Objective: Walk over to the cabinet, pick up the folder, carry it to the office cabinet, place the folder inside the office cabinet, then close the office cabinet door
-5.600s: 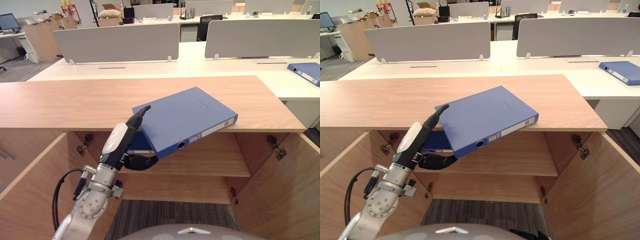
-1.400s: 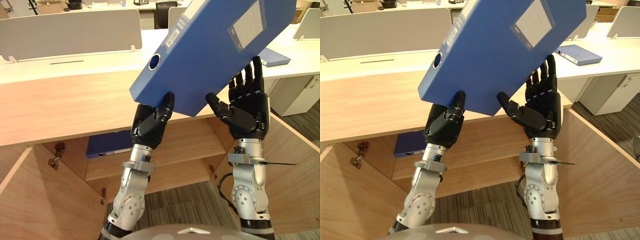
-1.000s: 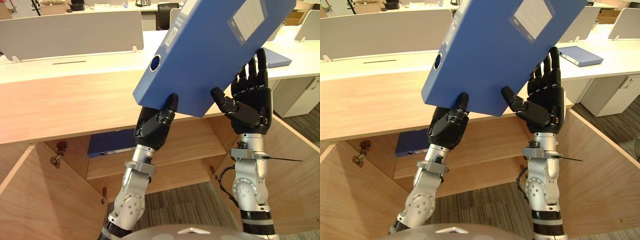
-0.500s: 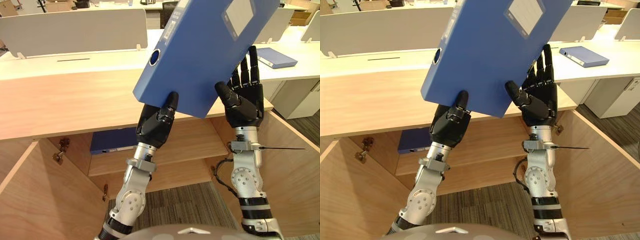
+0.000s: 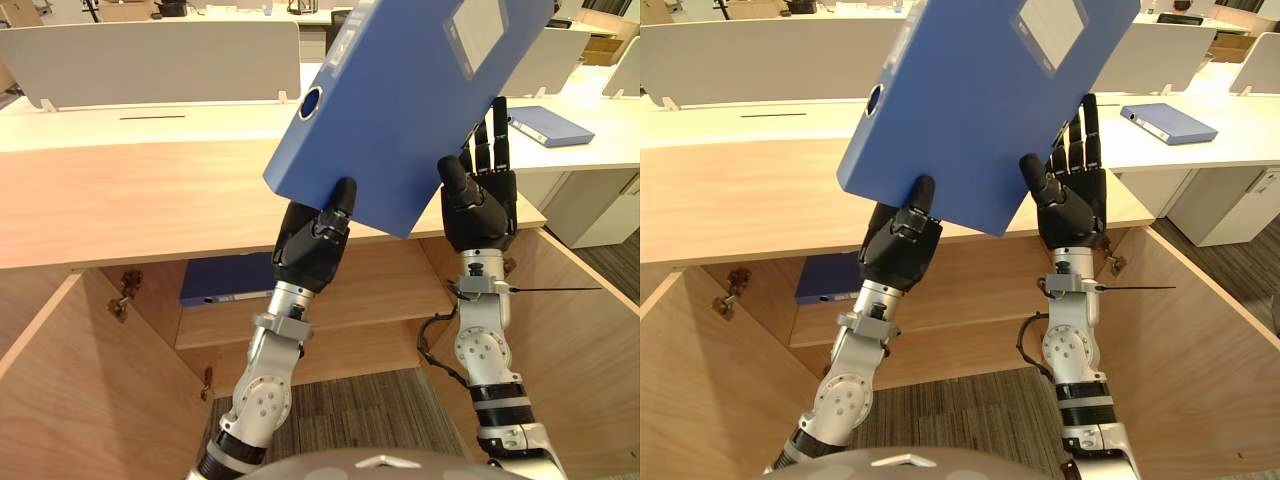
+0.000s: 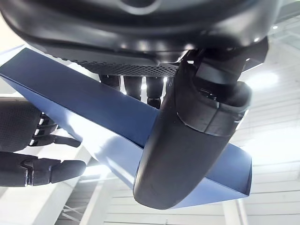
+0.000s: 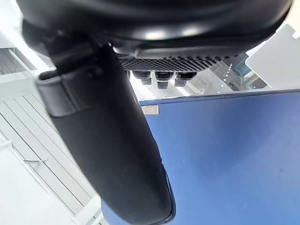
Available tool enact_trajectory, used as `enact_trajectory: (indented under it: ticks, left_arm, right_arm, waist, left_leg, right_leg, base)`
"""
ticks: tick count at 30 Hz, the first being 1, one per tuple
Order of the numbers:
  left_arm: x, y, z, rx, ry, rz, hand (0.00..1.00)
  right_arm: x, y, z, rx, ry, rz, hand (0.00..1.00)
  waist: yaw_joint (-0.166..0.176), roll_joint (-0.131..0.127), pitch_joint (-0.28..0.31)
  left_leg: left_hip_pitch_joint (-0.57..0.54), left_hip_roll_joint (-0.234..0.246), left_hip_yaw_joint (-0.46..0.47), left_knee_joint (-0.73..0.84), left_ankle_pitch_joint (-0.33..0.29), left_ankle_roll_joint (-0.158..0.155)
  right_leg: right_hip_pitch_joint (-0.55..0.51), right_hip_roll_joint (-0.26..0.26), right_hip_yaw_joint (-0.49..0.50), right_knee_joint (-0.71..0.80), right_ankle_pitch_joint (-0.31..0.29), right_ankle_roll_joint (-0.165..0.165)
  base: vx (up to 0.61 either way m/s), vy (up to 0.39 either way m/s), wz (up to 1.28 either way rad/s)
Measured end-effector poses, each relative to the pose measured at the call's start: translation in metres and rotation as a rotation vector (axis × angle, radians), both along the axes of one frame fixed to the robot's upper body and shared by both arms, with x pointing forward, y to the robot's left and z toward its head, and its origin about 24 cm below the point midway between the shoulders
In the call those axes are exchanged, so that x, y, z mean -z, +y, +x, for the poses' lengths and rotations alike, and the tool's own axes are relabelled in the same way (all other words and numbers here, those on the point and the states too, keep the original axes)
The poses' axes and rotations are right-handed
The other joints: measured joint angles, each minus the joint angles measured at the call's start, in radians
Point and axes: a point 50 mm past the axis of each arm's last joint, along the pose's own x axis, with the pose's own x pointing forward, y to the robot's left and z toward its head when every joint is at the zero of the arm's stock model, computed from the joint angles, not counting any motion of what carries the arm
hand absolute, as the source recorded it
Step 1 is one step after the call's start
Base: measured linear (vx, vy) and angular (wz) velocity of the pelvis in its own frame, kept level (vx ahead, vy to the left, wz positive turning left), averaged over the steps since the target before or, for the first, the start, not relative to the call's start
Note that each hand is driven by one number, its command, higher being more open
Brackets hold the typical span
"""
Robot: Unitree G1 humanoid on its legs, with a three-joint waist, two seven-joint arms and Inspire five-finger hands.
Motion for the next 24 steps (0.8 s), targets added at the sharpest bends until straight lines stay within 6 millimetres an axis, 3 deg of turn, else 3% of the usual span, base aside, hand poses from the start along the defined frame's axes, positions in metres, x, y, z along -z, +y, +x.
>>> enact_trajectory:
  ticks: [8, 13, 18, 24]
  left_arm:
    - [-0.002, 0.000, 0.001, -0.002, -0.009, -0.001, 0.00]
    - [-0.002, 0.000, 0.001, -0.002, -0.010, 0.001, 0.00]
    - [-0.005, 0.001, 0.002, 0.022, -0.055, 0.026, 0.00]
    - [0.000, 0.002, 0.007, 0.015, -0.047, 0.062, 0.00]
  right_arm:
    - [0.010, -0.002, 0.014, 0.007, 0.060, -0.016, 1.00]
    - [0.015, -0.013, 0.023, 0.026, 0.111, -0.067, 1.00]
    - [0.029, -0.020, 0.031, 0.000, 0.205, -0.097, 1.00]
    - [0.033, -0.020, 0.042, -0.019, 0.249, -0.090, 1.00]
  waist:
    - [0.002, -0.001, -0.001]
    - [0.014, -0.001, -0.001]
    - [0.026, -0.024, -0.014]
    - [0.028, -0.026, -0.016]
  left_leg:
    - [-0.007, 0.003, -0.023, -0.001, 0.011, -0.003]
    - [-0.012, 0.004, -0.031, 0.000, 0.015, -0.003]
    - [-0.035, 0.017, -0.039, 0.000, 0.018, -0.007]
    - [-0.038, 0.021, -0.042, 0.001, 0.019, -0.007]
  right_leg:
    - [0.005, 0.002, -0.023, 0.000, -0.002, -0.003]
    - [0.004, 0.002, -0.030, 0.000, -0.001, -0.003]
    - [0.006, 0.014, -0.039, -0.035, 0.017, -0.016]
    - [0.008, 0.018, -0.041, -0.038, 0.019, -0.018]
  base:
    - [-0.03, -0.003, 0.08]
    - [-0.02, 0.000, 0.05]
    - [-0.01, -0.005, 0.03]
    - [0.00, 0.000, 0.00]
